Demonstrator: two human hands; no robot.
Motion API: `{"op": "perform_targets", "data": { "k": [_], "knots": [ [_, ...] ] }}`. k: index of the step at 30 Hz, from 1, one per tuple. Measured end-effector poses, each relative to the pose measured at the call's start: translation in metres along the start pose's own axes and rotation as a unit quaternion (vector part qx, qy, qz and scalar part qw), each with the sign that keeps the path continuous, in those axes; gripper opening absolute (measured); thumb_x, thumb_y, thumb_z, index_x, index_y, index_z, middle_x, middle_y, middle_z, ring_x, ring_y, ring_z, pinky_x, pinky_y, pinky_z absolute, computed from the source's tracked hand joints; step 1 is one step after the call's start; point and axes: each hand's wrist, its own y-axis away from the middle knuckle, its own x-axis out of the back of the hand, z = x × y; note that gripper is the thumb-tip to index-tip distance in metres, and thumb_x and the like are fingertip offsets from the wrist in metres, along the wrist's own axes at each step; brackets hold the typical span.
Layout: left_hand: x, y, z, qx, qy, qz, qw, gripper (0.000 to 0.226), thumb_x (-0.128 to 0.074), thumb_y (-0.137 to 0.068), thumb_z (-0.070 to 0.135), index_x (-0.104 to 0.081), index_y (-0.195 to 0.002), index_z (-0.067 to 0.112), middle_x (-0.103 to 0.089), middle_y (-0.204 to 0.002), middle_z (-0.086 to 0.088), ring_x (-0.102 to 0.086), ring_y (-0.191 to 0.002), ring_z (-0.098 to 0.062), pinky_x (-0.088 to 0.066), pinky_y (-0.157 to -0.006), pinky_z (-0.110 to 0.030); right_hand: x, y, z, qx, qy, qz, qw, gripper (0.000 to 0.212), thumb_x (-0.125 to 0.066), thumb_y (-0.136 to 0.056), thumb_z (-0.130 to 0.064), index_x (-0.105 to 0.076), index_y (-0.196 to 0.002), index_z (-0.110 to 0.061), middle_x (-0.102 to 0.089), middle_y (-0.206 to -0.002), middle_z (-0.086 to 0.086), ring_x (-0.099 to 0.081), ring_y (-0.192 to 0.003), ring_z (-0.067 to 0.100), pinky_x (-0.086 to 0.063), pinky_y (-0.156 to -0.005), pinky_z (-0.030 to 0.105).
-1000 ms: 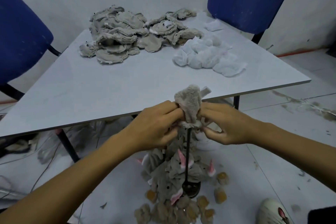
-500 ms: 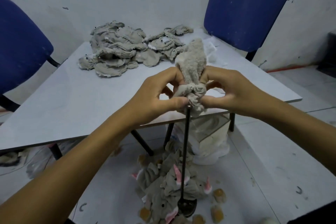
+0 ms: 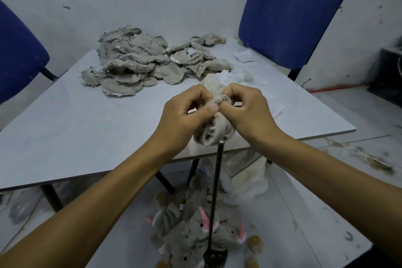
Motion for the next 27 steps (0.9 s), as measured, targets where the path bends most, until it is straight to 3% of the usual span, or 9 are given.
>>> {"op": "perform_targets", "data": {
  "k": [4,7,11,13,15,18,22,27],
  "knots": [
    [-0.002,0.001,-0.003,-0.024,-0.078,-0.037,0.996,0.033,-0.072,-0.071,0.037,-0.057,-0.084,0.01,-0.053,-0.075,0.0,-0.051,-0.071,-0.023,-0.045,-0.061,-0.035,-0.009,-0.006,0.014,-0.062,0.002,0.019,0.998,0.026,-0.064,-0.076,-0.01,-0.049,-0.058,-0.022,-0.045,-0.051,-0.012,-0.038,-0.051,0.004,-0.033,-0.051,0.027],
    [0.002,-0.004,-0.007,-0.008,-0.123,-0.047,0.991,0.029,-0.078,-0.07,0.03,-0.059,-0.085,0.014,-0.06,-0.077,-0.001,-0.056,-0.073,-0.025,-0.047,-0.064,-0.038,-0.015,-0.008,0.018,-0.1,0.018,0.031,0.994,0.028,-0.059,-0.078,-0.003,-0.049,-0.058,-0.02,-0.044,-0.046,-0.013,-0.039,-0.044,0.002,-0.034,-0.043,0.017],
    [0.01,-0.011,-0.012,0.067,-0.017,-0.034,0.997,0.013,-0.075,-0.071,0.018,-0.064,-0.077,0.016,-0.058,-0.07,-0.002,-0.055,-0.068,-0.02,-0.046,-0.062,-0.032,-0.005,-0.012,0.015,-0.173,-0.169,-0.112,0.964,0.02,-0.055,-0.09,0.0,-0.056,-0.072,-0.009,-0.056,-0.058,-0.003,-0.056,-0.054,0.009,-0.048,-0.047,0.023],
    [0.012,-0.014,-0.013,0.101,0.059,-0.001,0.993,0.012,-0.071,-0.068,0.01,-0.062,-0.071,0.016,-0.054,-0.067,-0.002,-0.054,-0.062,-0.014,-0.045,-0.055,-0.023,0.0,-0.013,0.013,-0.211,-0.285,-0.195,0.915,0.012,-0.052,-0.094,-0.003,-0.062,-0.091,0.002,-0.061,-0.078,0.008,-0.062,-0.072,0.016,-0.056,-0.063,0.029],
    [0.015,-0.017,-0.015,0.149,0.117,0.04,0.981,0.014,-0.066,-0.063,0.005,-0.057,-0.067,0.015,-0.05,-0.063,-0.004,-0.049,-0.054,-0.014,-0.042,-0.049,-0.02,0.002,-0.01,0.014,-0.21,-0.335,-0.256,0.882,0.014,-0.056,-0.09,-0.01,-0.065,-0.095,0.001,-0.062,-0.092,0.01,-0.062,-0.087,0.018,-0.058,-0.079,0.032],
    [0.015,-0.017,-0.017,0.196,0.161,0.061,0.965,0.022,-0.064,-0.063,-0.003,-0.055,-0.059,0.017,-0.049,-0.055,-0.002,-0.047,-0.048,-0.014,-0.041,-0.046,-0.019,0.001,-0.002,0.018,-0.145,-0.259,-0.247,0.922,0.006,-0.063,-0.09,-0.005,-0.065,-0.093,0.0,-0.065,-0.095,0.013,-0.064,-0.095,0.022,-0.056,-0.091,0.035],
    [0.009,-0.013,-0.016,0.202,0.173,0.05,0.963,0.029,-0.053,-0.08,-0.016,-0.05,-0.069,0.011,-0.049,-0.057,-0.003,-0.048,-0.051,-0.014,-0.04,-0.046,-0.019,-0.005,0.006,0.015,-0.119,-0.2,-0.158,0.96,0.016,-0.067,-0.091,-0.008,-0.064,-0.076,-0.009,-0.067,-0.076,0.003,-0.067,-0.077,0.015,-0.06,-0.079,0.032],
    [0.009,-0.011,-0.012,0.184,0.28,0.006,0.942,0.007,-0.055,-0.073,0.013,-0.049,-0.073,0.009,-0.048,-0.067,-0.007,-0.047,-0.062,-0.017,-0.037,-0.055,-0.029,-0.008,0.005,0.011,-0.098,-0.179,-0.081,0.976,0.023,-0.067,-0.088,-0.003,-0.06,-0.066,-0.008,-0.062,-0.064,0.003,-0.063,-0.065,0.011,-0.057,-0.065,0.026]
  ]
}}
